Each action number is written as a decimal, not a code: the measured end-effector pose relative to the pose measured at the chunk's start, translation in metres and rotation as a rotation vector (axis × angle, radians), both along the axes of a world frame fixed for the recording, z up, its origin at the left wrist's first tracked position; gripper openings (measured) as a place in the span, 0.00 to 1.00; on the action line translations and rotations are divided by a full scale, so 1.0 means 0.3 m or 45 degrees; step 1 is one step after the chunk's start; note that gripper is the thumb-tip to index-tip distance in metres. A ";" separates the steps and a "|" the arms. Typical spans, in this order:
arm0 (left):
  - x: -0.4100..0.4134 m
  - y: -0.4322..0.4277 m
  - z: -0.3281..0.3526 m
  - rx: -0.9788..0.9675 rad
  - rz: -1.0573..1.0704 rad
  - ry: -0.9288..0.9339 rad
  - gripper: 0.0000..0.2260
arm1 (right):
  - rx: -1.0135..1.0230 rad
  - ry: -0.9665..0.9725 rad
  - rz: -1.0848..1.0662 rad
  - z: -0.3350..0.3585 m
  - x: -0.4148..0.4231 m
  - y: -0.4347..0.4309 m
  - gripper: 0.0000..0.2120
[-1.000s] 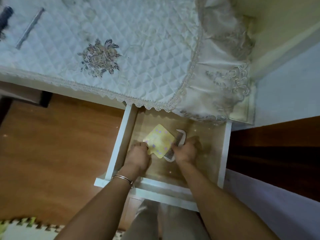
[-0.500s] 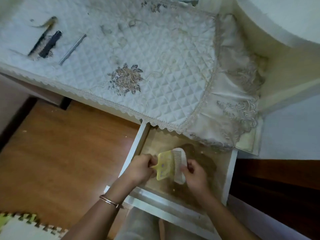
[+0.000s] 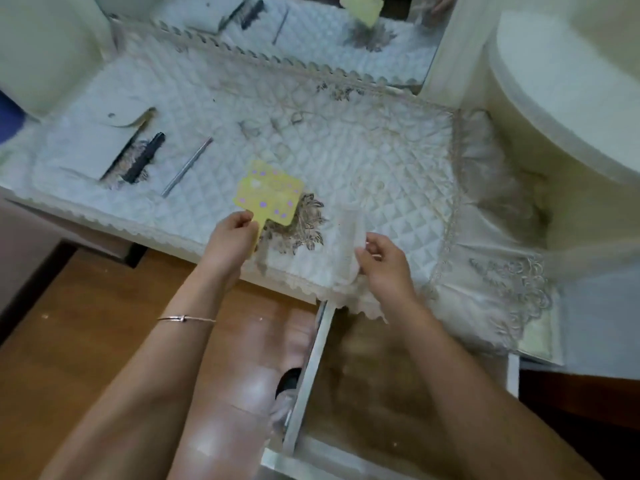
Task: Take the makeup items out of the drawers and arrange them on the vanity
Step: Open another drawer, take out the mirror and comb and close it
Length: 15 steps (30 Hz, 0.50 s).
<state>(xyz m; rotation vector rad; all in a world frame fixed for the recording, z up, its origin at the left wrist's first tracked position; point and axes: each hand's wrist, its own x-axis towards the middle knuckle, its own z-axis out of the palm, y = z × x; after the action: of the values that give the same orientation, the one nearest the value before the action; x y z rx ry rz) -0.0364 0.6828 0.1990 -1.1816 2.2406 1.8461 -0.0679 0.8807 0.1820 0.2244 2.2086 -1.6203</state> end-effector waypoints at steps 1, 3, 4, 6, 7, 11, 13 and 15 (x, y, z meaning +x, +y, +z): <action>-0.039 -0.037 -0.013 -0.022 -0.010 -0.015 0.18 | 0.004 -0.008 -0.065 -0.007 -0.040 -0.048 0.10; -0.101 -0.098 -0.042 -0.072 -0.092 -0.062 0.18 | 0.019 -0.010 -0.178 -0.031 -0.110 -0.125 0.12; -0.123 -0.116 -0.055 -0.103 -0.151 -0.082 0.18 | 0.053 0.002 -0.225 -0.041 -0.138 -0.153 0.13; -0.155 -0.123 -0.080 -0.137 -0.243 -0.095 0.17 | 0.178 0.034 -0.281 -0.052 -0.178 -0.181 0.16; -0.161 -0.119 -0.089 -0.170 -0.299 -0.102 0.15 | 0.244 0.048 -0.286 -0.058 -0.189 -0.183 0.17; -0.151 -0.093 -0.126 -0.490 -0.563 -0.123 0.11 | 0.514 0.110 -0.142 -0.079 -0.180 -0.161 0.21; -0.132 -0.090 -0.132 -0.656 -0.648 -0.128 0.06 | 0.582 0.153 -0.100 -0.083 -0.154 -0.142 0.22; -0.112 -0.090 -0.152 -0.716 -0.732 -0.153 0.12 | 0.584 0.183 -0.118 -0.081 -0.114 -0.114 0.21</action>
<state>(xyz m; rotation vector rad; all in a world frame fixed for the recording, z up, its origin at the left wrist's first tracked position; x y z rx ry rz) -0.0699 0.6557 0.1534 -0.5351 2.7178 0.9494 -0.1020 0.8464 0.1577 0.3487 2.6962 -1.1806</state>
